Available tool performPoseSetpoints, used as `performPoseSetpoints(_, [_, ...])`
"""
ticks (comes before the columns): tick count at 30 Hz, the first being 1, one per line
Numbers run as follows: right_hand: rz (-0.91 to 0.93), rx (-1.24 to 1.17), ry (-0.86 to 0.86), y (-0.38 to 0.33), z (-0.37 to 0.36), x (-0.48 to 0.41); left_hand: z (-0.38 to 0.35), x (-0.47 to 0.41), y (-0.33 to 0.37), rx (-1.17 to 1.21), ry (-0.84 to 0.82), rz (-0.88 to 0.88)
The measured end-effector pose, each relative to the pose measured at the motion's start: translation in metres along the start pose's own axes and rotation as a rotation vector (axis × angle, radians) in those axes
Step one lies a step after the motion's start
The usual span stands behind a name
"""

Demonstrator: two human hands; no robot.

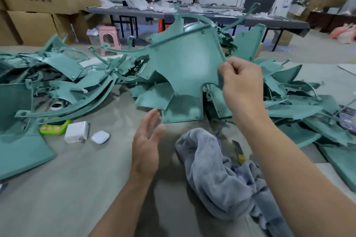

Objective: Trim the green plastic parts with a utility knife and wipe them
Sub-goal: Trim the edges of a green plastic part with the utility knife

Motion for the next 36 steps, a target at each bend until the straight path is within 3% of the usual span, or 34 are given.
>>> performPoseSetpoints(4, [0.063, 0.032, -0.206, -0.026, -0.029, 0.046, -0.019, 0.011, 0.014, 0.265, -0.026, -0.025])
performPoseSetpoints(6, [0.091, 0.067, -0.325, -0.035, -0.042, 0.067, -0.021, 0.012, 0.012, 0.349, 0.073, 0.127])
performPoseSetpoints(9, [-0.009, -0.187, -0.686, -0.037, -0.054, 0.086, -0.013, 0.011, 0.006, 0.621, 0.15, 0.416])
performPoseSetpoints(11, [0.06, -0.172, -0.793, -0.03, -0.048, 0.091, -0.004, 0.007, 0.007, 0.705, 0.173, 0.513])
performPoseSetpoints(13, [0.142, 0.025, -0.747, -0.012, -0.039, 0.095, 0.0, 0.006, 0.006, 0.687, 0.154, 0.599])
performPoseSetpoints(16, [0.226, 0.351, -0.621, 0.02, -0.026, 0.111, 0.005, 0.007, 0.004, 0.451, 0.05, 0.649])
performPoseSetpoints(18, [0.285, 0.564, -0.67, 0.037, -0.029, 0.128, 0.007, 0.008, 0.004, 0.343, -0.015, 0.644])
performPoseSetpoints(21, [0.362, 0.833, -0.742, 0.056, -0.041, 0.146, 0.005, 0.008, 0.008, 0.382, -0.05, 0.609])
performPoseSetpoints(24, [0.427, 0.92, -0.668, 0.05, -0.041, 0.136, 0.0, 0.01, 0.009, 0.397, -0.061, 0.581])
performPoseSetpoints(28, [0.324, 0.71, -0.541, 0.033, -0.005, 0.103, 0.004, 0.01, 0.006, 0.327, -0.078, 0.554])
performPoseSetpoints(32, [0.362, 0.832, -0.023, 0.03, 0.071, 0.066, 0.002, 0.014, 0.006, 0.311, -0.243, 0.621])
performPoseSetpoints(34, [0.328, 0.976, 0.029, 0.042, 0.093, 0.05, -0.001, 0.017, 0.008, 0.34, -0.348, 0.623])
performPoseSetpoints(36, [0.174, 1.225, -0.13, 0.062, 0.101, 0.039, -0.003, 0.019, 0.008, 0.277, -0.38, 0.627])
Point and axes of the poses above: each hand's wrist, its own x-axis away from the middle knuckle, its own z-axis out of the back of the hand, y = z × x, the point moved 5 cm from there along -x, towards the middle knuckle, and after that the axes turned 15 degrees about x, right-handed, at the moved point
